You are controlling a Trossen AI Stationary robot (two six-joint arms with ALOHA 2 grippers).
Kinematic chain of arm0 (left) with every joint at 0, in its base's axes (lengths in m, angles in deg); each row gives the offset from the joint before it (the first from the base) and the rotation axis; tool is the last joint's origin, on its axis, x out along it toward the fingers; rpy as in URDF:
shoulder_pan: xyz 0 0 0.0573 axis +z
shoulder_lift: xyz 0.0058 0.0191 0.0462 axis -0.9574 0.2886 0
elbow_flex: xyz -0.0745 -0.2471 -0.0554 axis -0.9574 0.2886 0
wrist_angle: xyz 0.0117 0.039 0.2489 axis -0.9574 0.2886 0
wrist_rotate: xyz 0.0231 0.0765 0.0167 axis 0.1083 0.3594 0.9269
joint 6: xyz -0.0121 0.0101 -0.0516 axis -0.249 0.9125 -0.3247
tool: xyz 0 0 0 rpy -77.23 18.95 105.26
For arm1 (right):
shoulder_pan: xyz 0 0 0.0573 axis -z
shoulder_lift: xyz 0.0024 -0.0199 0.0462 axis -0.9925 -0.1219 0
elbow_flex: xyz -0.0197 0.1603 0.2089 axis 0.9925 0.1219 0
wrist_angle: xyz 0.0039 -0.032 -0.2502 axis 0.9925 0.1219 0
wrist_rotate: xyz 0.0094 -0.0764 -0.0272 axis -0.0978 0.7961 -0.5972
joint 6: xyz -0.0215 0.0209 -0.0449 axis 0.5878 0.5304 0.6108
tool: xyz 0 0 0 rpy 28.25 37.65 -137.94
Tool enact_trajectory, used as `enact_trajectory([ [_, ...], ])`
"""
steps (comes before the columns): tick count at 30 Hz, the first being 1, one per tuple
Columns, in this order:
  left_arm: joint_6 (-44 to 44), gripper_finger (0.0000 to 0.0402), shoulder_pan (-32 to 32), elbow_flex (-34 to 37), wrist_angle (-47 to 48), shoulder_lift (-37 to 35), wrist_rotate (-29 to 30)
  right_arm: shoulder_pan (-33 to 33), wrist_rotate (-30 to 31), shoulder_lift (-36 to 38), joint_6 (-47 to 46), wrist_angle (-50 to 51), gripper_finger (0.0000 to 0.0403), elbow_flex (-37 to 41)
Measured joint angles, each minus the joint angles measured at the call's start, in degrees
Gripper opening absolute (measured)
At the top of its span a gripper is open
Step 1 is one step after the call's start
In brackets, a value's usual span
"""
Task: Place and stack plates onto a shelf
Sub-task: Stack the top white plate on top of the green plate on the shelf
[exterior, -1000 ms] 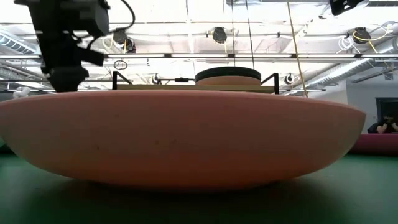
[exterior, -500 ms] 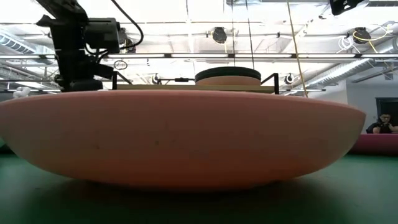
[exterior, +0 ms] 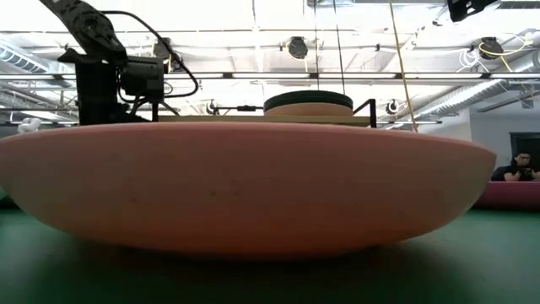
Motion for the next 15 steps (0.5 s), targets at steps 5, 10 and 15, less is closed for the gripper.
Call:
enact_trajectory([
  [5, -1.34, 0.0136, 1.33, 1.64, -2.63, -0.07, 2.51, 0.0, 0.0, -0.02, 0.11, 0.02, 0.0139, 0.0],
  [10, -1.33, 0.0134, 2.92, 3.43, -3.6, -0.07, 2.73, 0.0, 0.0, -0.02, 0.04, 0.18, 0.0139, 0.0],
  [15, -2.2, 0.0075, 3.03, 4.46, -3.54, -0.07, 2.73, 0.0, -0.02, -0.02, 0.04, 0.33, 0.0139, 0.0],
])
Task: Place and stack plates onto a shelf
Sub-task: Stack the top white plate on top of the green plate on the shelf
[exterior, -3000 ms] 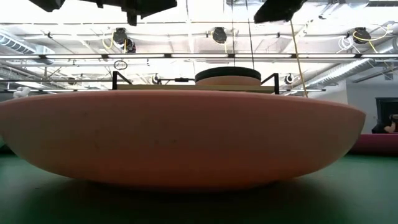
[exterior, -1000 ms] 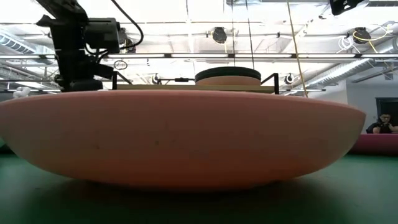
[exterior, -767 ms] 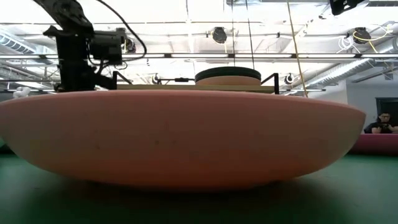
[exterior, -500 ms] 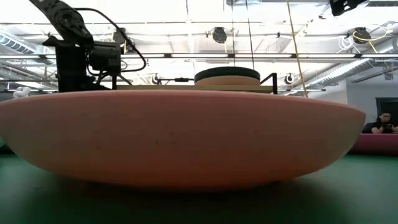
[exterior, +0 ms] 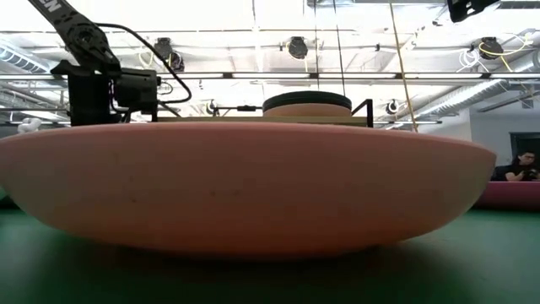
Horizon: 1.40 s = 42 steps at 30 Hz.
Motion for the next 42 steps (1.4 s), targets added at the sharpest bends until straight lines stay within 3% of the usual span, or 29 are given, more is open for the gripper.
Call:
enact_trajectory([
  [4, -3.86, 0.0015, 0.0, -0.59, 0.16, -0.11, 1.16, 0.0, 0.02, 0.0, -0.02, -0.29, 0.0139, 0.0],
  [16, -12.65, 0.001, -3.86, -7.83, 7.6, -6.59, 0.08, 0.0, 0.0, 0.0, -0.22, -0.44, 0.0139, 0.0],
  [27, -11.88, 0.001, -9.67, -21.59, 10.52, -13.08, 16.26, 0.02, 1.29, 0.0, -0.44, -0.44, 0.0139, -0.02],
  [33, -6.16, 0.001, -10.88, -27.33, 7.15, -11.91, 18.22, 0.02, 1.29, -0.04, -0.44, -0.44, 0.0139, -0.02],
  [42, 12.5, 0.001, -13.36, -34.77, -14.94, -8.96, 17.99, 0.02, 1.29, -0.04, -0.33, -0.43, 0.0139, -0.02],
])
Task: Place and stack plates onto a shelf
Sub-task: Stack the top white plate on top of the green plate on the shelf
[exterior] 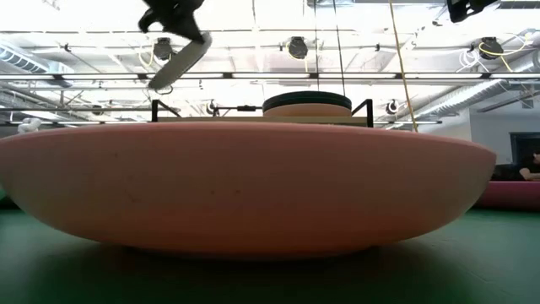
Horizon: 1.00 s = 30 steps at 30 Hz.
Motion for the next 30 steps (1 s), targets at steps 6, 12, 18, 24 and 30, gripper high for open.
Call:
enact_trajectory([
  [6, 11.99, 0.001, -0.85, -7.01, -11.18, 7.63, -6.5, 0.0, 0.05, 0.0, 0.36, 0.45, 0.0139, -0.02],
  [12, 21.34, 0.001, -0.72, -17.92, -12.09, 18.84, -14.04, 0.0, 0.07, 0.0, 0.2, 1.1, 0.0139, -0.02],
  [18, 30.27, 0.001, -0.81, -26.31, -9.12, 28.25, -21.88, 0.0, 0.05, 0.02, -0.78, 1.33, 0.0139, -0.02],
  [24, 34.02, 0.001, -0.11, -28.88, -1.84, 35.31, -24.39, 0.0, 0.04, 0.02, -0.78, 1.36, 0.0139, -0.02],
  [30, 35.6, 0.001, 0.99, -28.98, -2.07, 38.68, -28.61, 0.0, 0.02, 0.02, -0.78, 1.39, 0.0139, -0.02],
])
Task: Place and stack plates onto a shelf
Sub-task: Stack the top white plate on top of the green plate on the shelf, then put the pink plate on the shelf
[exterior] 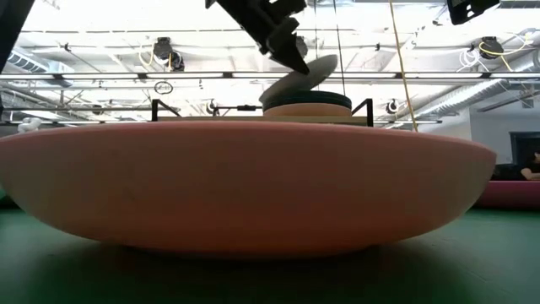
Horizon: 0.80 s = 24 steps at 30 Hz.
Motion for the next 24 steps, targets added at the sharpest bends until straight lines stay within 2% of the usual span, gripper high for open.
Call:
enact_trajectory([
  [5, 1.43, 0.0016, 0.0, -0.02, 0.1, 0.48, -0.4, 0.0, 0.0, 0.0, 0.0, 0.02, 0.0139, 0.0],
  [13, 2.13, 0.0075, -0.24, -0.02, -0.42, 0.42, -0.33, 0.0, -0.02, 0.0, 0.0, 0.04, 0.0139, 0.0],
  [24, 0.01, 0.0082, -0.18, -0.03, -1.46, -1.31, 0.14, 0.0, -0.04, 0.0, -0.43, 0.38, 0.0139, 0.0],
])
